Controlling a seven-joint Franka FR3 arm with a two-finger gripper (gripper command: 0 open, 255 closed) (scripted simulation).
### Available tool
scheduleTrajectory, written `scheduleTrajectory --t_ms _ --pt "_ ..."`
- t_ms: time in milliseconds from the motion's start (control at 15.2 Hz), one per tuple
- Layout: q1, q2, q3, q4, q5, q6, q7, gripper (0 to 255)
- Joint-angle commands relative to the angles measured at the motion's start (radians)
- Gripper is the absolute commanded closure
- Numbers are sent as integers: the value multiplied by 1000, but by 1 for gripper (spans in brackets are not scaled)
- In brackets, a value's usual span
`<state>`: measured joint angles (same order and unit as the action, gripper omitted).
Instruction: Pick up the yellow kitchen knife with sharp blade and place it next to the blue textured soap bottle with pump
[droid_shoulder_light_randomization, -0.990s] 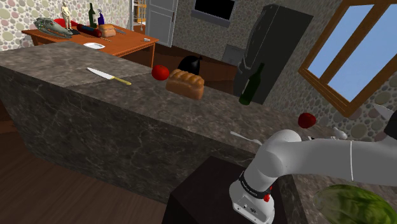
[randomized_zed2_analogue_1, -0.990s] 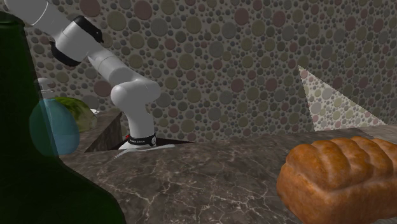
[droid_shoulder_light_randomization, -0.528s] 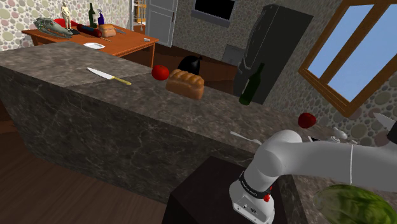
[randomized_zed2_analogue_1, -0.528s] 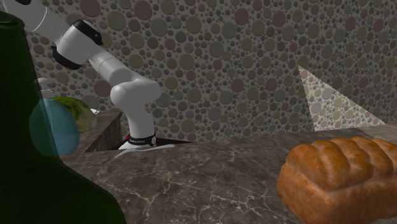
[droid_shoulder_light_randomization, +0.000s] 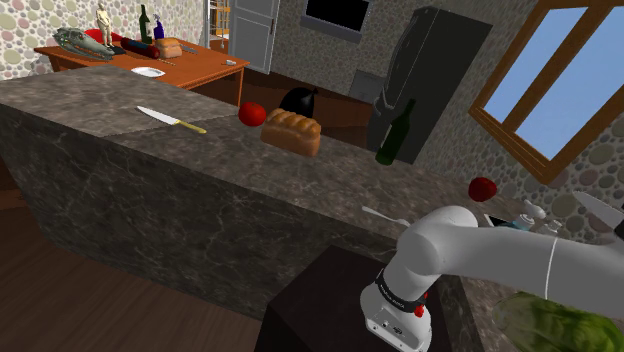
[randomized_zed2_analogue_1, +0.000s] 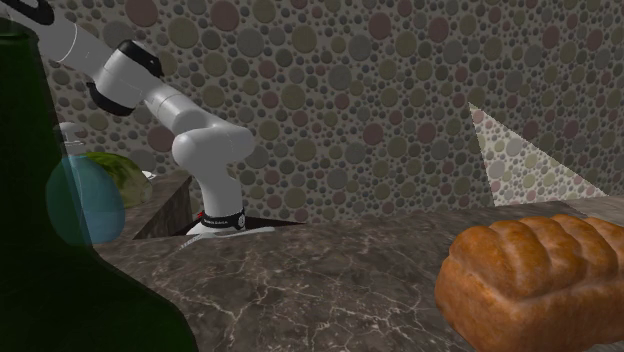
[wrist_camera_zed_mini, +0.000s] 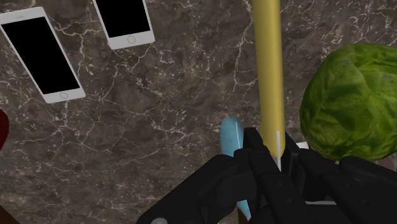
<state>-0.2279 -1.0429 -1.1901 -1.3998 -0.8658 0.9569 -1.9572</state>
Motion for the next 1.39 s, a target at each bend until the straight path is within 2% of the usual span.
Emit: scheduleTrajectory --t_ms 0,1320 --pt "-16 -17 1 -36 -5 18 8 255" --pt "-120 -168 -62 -313 -90 185 58 255"
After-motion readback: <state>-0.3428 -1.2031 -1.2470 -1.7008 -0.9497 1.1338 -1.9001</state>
